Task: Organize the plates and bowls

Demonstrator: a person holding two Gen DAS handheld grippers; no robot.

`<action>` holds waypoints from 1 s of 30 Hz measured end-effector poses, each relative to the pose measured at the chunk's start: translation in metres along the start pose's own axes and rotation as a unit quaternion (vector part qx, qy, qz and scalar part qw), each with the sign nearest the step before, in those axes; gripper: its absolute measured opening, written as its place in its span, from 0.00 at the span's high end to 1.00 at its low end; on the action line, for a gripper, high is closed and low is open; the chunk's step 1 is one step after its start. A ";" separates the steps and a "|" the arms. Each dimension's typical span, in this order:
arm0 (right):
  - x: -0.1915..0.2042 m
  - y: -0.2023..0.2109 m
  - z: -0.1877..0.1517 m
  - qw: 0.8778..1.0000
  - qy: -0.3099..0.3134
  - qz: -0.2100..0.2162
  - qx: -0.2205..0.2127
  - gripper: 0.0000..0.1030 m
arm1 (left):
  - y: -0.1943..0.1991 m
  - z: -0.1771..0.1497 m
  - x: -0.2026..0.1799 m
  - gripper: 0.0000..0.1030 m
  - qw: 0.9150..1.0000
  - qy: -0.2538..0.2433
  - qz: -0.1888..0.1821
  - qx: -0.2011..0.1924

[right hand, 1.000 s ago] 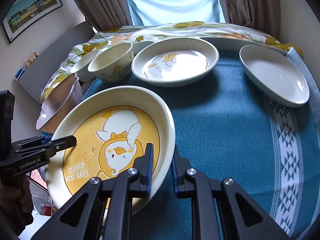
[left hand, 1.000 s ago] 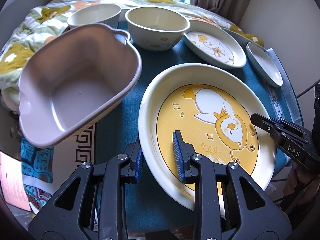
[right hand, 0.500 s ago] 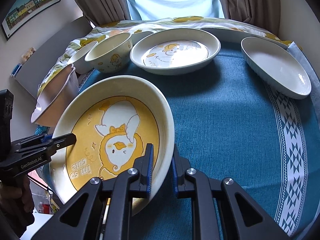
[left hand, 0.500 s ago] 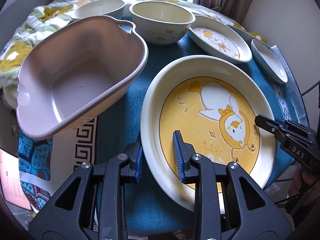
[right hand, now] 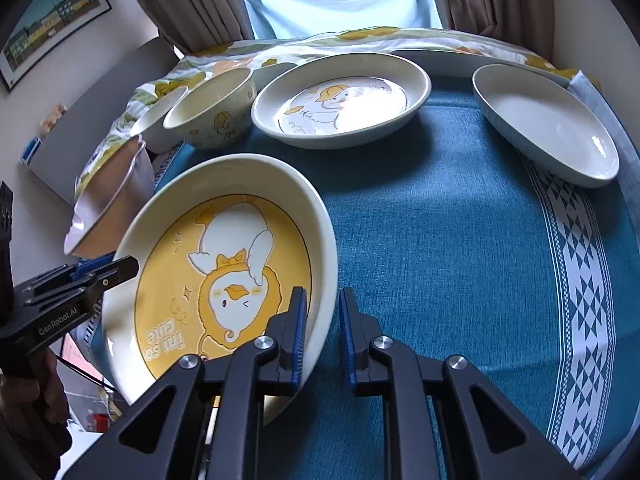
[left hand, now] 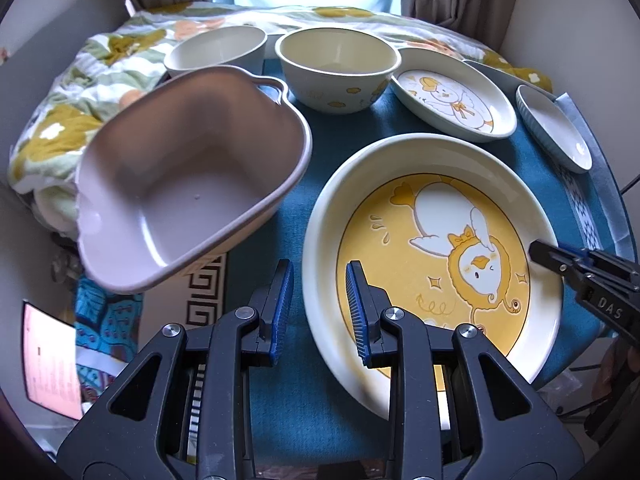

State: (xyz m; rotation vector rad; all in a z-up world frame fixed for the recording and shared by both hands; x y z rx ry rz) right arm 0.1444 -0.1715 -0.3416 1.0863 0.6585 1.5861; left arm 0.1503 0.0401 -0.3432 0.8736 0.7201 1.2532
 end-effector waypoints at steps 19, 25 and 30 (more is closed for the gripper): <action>-0.001 0.086 0.020 0.995 -0.004 -0.009 -0.099 0.02 | 0.067 0.016 -0.011 0.04 0.998 0.010 -0.049 -0.037; -0.020 0.138 0.037 0.989 -0.036 -0.030 -0.140 0.00 | 0.113 0.066 -0.037 0.04 0.991 -0.019 -0.098 -0.093; -0.051 0.165 0.057 0.987 -0.082 -0.074 -0.118 0.00 | 0.133 0.114 -0.079 0.04 0.977 -0.056 -0.167 -0.122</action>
Point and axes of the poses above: each gripper's, at about its wrist camera, not at the fingertips, and y roughly against the way its jaws point, x to its left, z to its top, the point moved 5 cm from there along -y, roughly the way its jaws point, and after that the axes turned 5 degrees about -y, right-handed, at the moved point
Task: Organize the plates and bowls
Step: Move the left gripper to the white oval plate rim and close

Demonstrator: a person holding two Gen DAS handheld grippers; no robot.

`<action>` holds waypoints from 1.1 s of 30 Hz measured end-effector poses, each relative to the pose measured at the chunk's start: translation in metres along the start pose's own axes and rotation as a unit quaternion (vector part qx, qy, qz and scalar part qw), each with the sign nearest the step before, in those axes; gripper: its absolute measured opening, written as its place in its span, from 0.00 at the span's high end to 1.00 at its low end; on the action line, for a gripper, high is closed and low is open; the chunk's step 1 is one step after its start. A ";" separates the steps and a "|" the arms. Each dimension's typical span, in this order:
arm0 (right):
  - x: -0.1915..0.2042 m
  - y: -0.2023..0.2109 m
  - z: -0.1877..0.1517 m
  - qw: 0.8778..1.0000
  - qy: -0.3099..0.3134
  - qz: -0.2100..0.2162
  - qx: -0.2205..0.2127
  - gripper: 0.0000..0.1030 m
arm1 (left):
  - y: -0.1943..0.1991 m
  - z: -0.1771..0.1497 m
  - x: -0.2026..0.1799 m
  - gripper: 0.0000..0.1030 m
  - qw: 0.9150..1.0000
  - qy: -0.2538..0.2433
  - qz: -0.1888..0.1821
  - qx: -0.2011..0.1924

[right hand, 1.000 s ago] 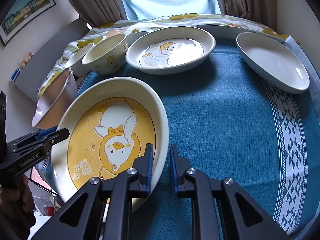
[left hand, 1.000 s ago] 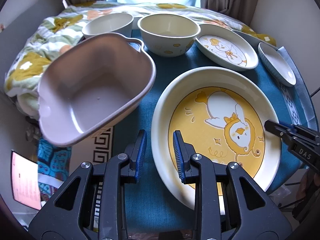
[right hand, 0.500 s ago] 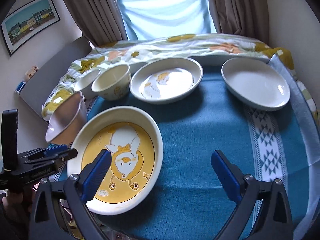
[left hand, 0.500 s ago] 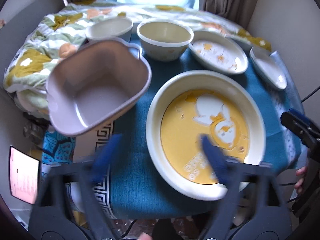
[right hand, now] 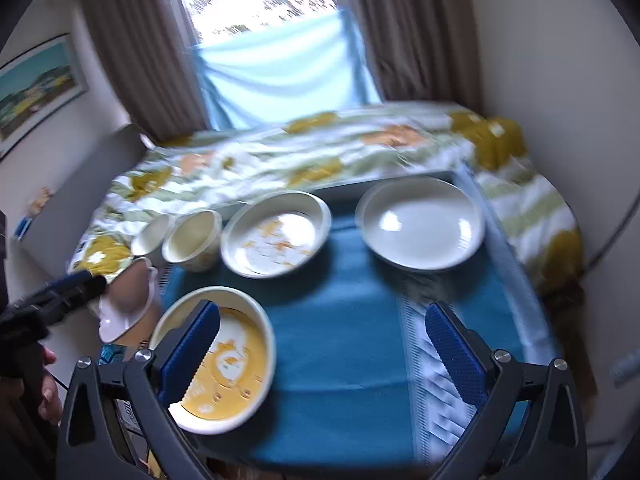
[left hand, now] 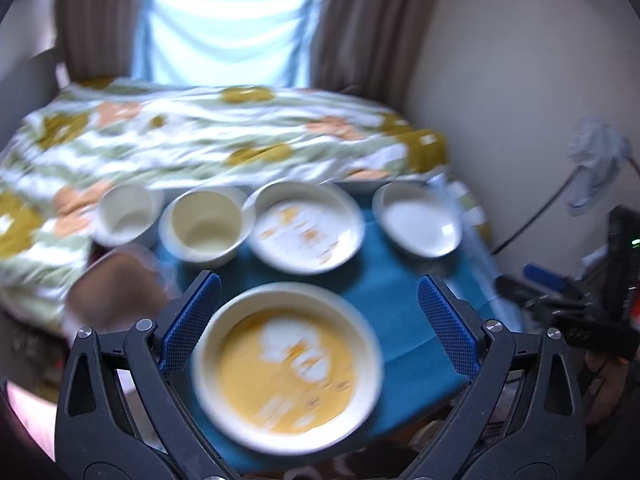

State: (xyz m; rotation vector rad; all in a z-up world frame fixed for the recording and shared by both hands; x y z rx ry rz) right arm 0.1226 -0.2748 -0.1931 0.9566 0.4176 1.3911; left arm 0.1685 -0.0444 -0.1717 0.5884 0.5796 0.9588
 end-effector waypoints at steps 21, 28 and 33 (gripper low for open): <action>-0.154 -0.105 0.043 0.972 -0.226 -0.012 0.066 0.29 | -0.252 0.095 -0.098 0.26 0.980 -0.041 -0.113 0.158; -0.172 -0.154 0.040 0.960 -0.260 0.000 0.104 0.52 | -0.329 0.077 -0.093 0.47 0.970 -0.032 -0.107 0.217; -0.178 -0.173 0.044 0.959 -0.259 -0.008 0.119 0.67 | -0.350 0.070 -0.090 0.56 0.966 -0.027 -0.103 0.236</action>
Point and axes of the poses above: each gripper's, at about its wrist camera, not at the fingertips, and y roughly against the way its jaws point, x to its left, z to its top, the point moved 5 cm from there along -y, roughly the way its jaws point, and after that the axes turned 5 degrees about -y, right-handed, at the moved point
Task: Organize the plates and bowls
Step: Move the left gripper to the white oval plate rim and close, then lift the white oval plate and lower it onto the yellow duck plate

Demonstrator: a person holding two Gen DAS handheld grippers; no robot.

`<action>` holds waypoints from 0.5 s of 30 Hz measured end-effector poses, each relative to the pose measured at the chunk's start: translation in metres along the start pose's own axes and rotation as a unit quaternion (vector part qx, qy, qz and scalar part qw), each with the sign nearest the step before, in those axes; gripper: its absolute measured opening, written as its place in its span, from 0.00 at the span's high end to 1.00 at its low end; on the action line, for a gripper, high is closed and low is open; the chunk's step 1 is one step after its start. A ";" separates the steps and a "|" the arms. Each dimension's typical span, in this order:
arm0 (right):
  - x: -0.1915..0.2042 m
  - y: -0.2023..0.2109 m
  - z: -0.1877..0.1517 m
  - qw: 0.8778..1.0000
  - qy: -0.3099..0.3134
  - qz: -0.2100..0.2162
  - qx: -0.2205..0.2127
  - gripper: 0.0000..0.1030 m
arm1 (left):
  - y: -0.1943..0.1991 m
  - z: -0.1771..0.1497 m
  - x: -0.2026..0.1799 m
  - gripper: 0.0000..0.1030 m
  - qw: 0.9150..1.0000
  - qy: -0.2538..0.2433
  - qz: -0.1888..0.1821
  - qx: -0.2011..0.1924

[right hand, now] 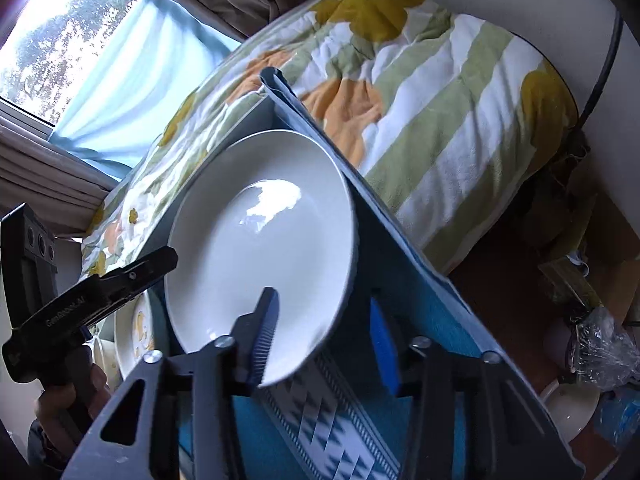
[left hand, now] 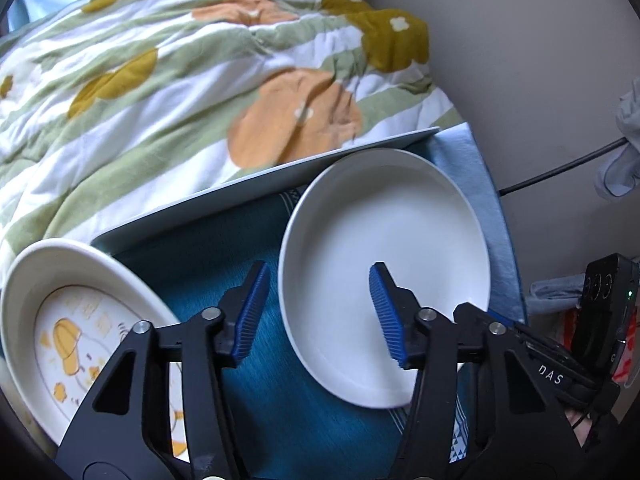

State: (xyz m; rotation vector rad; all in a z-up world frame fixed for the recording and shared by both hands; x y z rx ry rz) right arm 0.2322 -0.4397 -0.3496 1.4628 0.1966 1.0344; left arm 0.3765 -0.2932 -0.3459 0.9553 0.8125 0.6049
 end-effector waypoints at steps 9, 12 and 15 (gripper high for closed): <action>-0.001 -0.006 0.004 1.000 -0.003 -0.026 -0.008 0.84 | -0.015 0.003 0.006 0.78 1.000 -0.008 0.019 0.011; -0.004 -0.007 0.005 1.000 -0.010 -0.020 -0.011 0.87 | -0.017 0.002 0.006 0.81 0.999 -0.016 0.031 0.011; -0.003 -0.008 0.007 1.000 -0.002 -0.024 -0.007 0.87 | -0.018 0.002 0.002 0.81 0.998 -0.029 0.050 0.011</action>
Point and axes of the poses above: each gripper's, at about its wrist camera, not at the fingertips, and y roughly against the way its jaws point, x to its left, z to its top, the point moved 5 cm from there along -y, roughly the way its jaws point, and after that the axes turned 5 degrees about -y, right-handed, at the moved point
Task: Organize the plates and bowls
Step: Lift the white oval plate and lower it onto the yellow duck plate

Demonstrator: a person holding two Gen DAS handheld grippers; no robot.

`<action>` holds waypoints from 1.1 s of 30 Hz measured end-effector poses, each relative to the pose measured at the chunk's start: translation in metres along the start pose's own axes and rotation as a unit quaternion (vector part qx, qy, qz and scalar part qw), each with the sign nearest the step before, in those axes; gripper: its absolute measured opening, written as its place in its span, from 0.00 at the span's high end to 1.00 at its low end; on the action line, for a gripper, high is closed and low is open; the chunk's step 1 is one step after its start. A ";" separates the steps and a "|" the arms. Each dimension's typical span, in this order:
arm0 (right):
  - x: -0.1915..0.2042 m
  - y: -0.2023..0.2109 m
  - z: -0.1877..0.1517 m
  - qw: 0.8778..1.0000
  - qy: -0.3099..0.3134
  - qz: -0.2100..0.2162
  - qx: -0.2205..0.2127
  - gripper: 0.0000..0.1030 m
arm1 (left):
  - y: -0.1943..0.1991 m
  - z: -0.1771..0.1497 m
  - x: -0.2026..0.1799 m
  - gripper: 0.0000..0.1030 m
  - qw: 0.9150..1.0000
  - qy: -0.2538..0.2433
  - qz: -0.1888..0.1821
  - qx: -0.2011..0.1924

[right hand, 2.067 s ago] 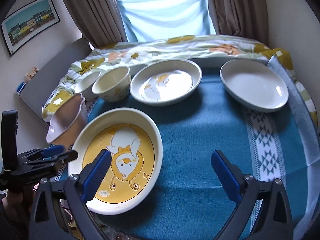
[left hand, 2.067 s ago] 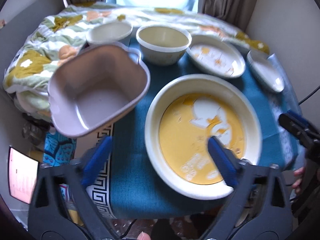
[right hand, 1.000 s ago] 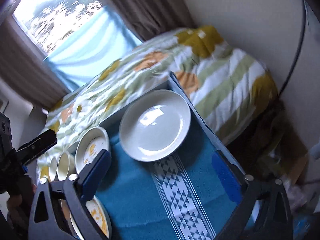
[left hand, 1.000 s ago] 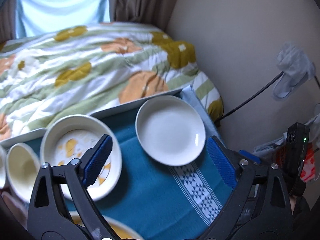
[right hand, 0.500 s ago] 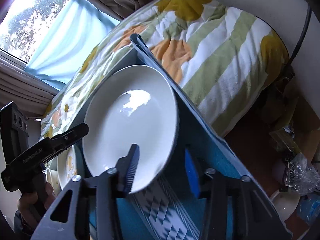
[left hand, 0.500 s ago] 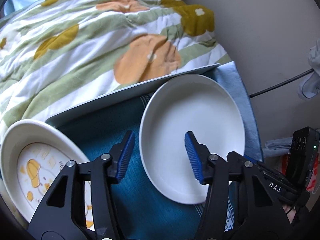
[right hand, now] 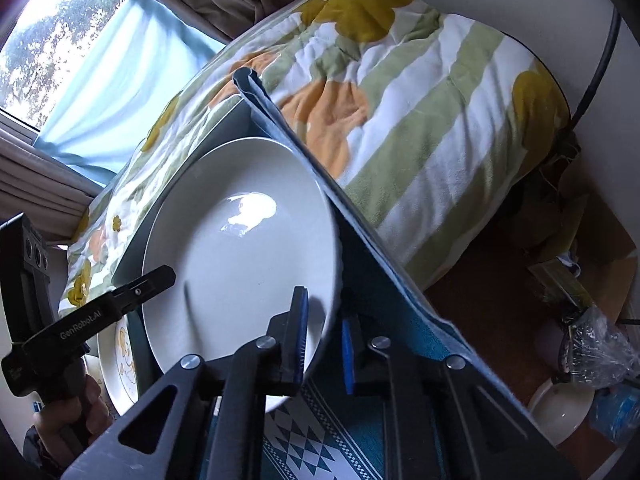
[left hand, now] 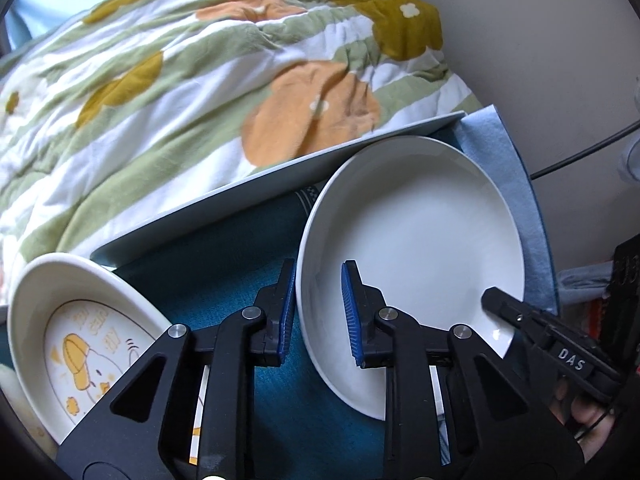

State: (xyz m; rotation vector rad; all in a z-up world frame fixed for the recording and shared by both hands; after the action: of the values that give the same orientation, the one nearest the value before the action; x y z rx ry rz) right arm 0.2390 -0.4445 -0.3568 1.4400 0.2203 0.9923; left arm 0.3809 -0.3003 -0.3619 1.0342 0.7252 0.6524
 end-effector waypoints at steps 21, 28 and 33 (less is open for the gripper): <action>0.025 0.050 -0.012 0.995 0.080 0.019 -0.051 0.86 | 0.076 -0.024 -0.011 0.81 0.996 0.007 0.009 -0.084; 0.061 0.091 -0.037 0.986 0.137 0.045 -0.084 0.86 | 0.144 -0.062 -0.001 0.81 0.990 0.026 0.019 -0.136; 0.089 0.108 -0.072 0.979 0.175 0.064 -0.084 0.86 | 0.184 -0.109 0.016 0.81 0.986 0.048 0.035 -0.157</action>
State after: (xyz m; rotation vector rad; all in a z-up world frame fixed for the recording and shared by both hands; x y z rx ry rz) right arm 0.1978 -0.3515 -0.2371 1.1314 0.2952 1.3382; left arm 0.2790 -0.1632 -0.2320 0.7430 0.6466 0.8536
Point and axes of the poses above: each gripper's, at about its wrist camera, not at the fingertips, and y roughly against the way its jaws point, x to its left, z to its top, the point moved 5 cm from there along -y, roughly the way its jaws point, and after that the axes turned 5 degrees about -y, right-handed, at the moved point
